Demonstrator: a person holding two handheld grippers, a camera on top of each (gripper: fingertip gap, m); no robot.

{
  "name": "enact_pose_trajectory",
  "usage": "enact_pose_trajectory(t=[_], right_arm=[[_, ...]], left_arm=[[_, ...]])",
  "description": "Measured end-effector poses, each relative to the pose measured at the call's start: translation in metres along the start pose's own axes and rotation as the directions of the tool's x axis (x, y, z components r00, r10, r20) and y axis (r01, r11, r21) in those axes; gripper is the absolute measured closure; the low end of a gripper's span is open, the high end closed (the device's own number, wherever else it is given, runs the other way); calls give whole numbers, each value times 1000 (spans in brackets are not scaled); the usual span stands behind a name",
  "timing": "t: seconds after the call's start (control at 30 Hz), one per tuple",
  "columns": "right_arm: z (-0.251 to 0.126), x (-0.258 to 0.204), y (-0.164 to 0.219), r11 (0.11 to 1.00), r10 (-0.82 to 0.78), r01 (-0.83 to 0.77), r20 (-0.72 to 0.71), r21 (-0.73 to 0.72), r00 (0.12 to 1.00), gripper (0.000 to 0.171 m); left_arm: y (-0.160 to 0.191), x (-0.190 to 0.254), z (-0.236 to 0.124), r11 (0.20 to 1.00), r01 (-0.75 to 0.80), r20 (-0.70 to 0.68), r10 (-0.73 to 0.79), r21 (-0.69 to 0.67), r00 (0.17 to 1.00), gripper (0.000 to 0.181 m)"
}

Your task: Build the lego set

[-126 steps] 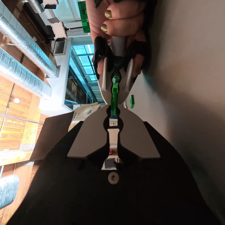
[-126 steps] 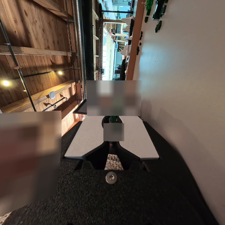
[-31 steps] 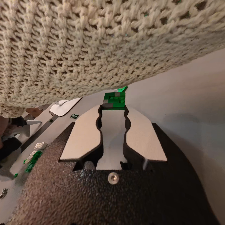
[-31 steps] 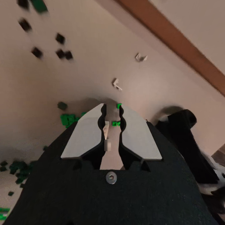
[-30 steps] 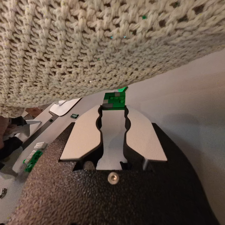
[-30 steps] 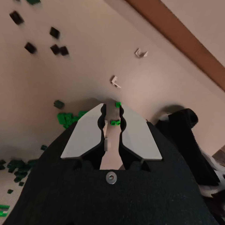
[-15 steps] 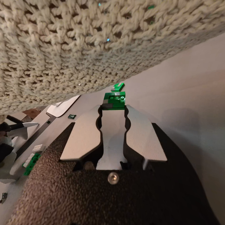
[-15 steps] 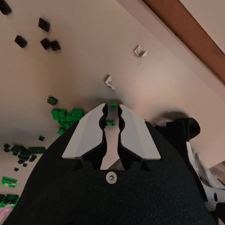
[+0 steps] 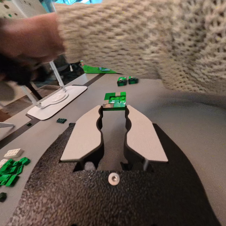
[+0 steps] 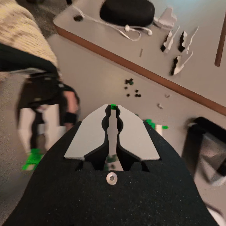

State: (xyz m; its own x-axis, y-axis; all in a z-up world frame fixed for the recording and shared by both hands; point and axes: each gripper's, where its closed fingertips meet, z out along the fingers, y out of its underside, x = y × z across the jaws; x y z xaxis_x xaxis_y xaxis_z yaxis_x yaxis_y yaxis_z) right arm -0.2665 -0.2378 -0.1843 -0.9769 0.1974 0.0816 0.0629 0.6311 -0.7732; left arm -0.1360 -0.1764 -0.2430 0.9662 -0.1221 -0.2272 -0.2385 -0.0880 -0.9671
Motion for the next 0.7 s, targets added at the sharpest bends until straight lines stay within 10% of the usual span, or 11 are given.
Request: enact_pose_trajectory(t=[0.3, 0.7], right_arm=[[-49, -140, 57, 953, 231, -198, -127, 228, 965, 164], [-37, -160, 78, 909, 329, -264, -165, 323, 930, 164]], left_arm=[[-1, 29, 5, 1000, -25, -141, 23, -11, 990, 147], [5, 42, 8, 997, -36, -212, 22, -63, 977, 147]])
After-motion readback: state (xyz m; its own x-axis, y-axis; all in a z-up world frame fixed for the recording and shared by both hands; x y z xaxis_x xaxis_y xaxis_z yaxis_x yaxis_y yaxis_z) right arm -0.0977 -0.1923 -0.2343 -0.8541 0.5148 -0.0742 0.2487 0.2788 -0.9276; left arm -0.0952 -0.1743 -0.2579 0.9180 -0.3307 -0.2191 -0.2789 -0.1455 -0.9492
